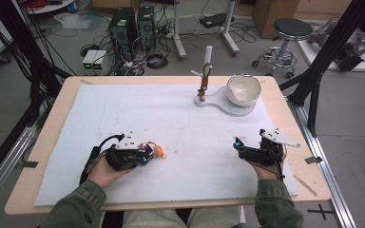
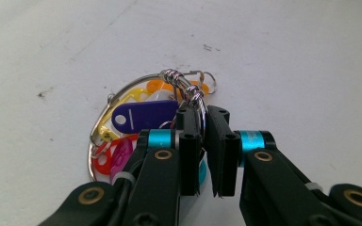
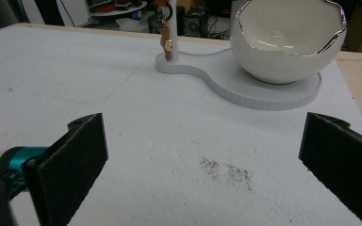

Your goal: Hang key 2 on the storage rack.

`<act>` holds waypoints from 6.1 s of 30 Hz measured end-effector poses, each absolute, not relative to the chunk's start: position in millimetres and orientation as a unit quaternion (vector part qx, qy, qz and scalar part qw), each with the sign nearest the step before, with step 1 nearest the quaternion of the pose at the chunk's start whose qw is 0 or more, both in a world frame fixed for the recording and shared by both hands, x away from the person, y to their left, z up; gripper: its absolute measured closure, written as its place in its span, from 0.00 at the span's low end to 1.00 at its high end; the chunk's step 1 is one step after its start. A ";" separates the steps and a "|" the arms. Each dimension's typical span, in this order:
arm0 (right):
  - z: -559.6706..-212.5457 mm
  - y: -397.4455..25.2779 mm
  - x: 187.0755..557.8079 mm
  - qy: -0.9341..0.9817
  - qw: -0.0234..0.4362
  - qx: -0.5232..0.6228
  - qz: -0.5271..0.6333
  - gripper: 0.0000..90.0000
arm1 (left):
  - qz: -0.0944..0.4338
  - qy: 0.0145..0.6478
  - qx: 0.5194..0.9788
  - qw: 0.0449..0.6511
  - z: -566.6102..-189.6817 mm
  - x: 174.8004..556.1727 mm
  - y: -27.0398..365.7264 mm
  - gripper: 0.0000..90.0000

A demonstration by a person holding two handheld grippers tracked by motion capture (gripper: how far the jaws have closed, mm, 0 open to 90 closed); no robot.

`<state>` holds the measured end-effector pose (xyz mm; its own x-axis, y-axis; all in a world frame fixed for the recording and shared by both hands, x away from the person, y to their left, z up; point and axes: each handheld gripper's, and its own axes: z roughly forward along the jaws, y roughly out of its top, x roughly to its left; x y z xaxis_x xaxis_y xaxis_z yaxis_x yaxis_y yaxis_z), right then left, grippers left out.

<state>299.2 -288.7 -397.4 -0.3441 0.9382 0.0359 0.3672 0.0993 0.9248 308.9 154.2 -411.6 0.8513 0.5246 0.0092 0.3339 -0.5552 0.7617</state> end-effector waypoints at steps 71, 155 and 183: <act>-395.7 -299.9 296.5 0.651 0.313 0.494 0.483 0.01 | 0.119 0.297 0.824 0.468 -291.2 386.7 148.1 0.92; -397.7 -304.2 298.9 0.645 0.325 0.492 0.485 0.01 | 0.163 0.471 0.714 0.492 -263.4 512.4 60.3 0.93; -399.4 -303.7 299.2 0.651 0.321 0.486 0.486 0.01 | 0.187 0.453 0.717 0.496 -280.8 524.1 16.8 0.93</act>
<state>299.2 -303.7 -399.4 -0.3213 0.9454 0.0550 0.3213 0.0542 0.9454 524.1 16.8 -280.8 0.5197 0.8350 -0.1809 0.4637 -0.0979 0.8806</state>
